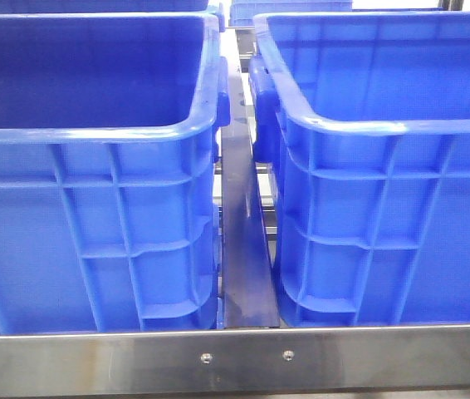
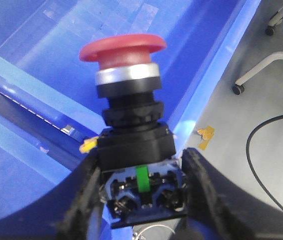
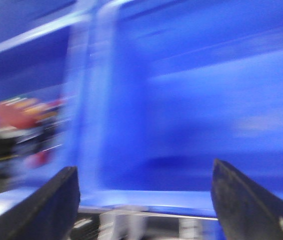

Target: Pick red and yellow buttons and place in box

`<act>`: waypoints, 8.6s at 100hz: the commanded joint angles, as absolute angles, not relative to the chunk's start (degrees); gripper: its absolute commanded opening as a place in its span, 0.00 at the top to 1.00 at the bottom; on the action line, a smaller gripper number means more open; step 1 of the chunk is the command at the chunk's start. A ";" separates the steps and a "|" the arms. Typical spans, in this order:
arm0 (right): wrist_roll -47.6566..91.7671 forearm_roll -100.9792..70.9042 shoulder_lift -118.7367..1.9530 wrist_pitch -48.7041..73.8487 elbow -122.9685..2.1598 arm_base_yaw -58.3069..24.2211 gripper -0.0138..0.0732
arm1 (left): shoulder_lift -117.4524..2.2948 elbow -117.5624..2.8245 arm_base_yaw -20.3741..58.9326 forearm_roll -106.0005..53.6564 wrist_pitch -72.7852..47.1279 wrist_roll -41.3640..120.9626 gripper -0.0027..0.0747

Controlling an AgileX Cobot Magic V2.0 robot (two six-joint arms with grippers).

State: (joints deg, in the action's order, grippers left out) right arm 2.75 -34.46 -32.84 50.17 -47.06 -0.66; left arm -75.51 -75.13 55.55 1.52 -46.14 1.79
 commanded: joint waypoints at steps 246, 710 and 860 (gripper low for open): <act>50.18 -81.84 -66.07 41.62 -59.27 -4.03 0.63 | -64.67 -67.06 41.31 1.45 -39.02 -4.11 0.22; 72.52 -73.21 -37.12 4.68 -35.38 -4.96 0.96 | -53.13 -48.57 1.07 -5.64 -36.01 -2.63 0.10; 72.52 -73.21 -37.12 5.24 -35.38 -4.96 0.96 | -90.15 -61.65 8.83 -2.85 -29.71 -4.26 0.99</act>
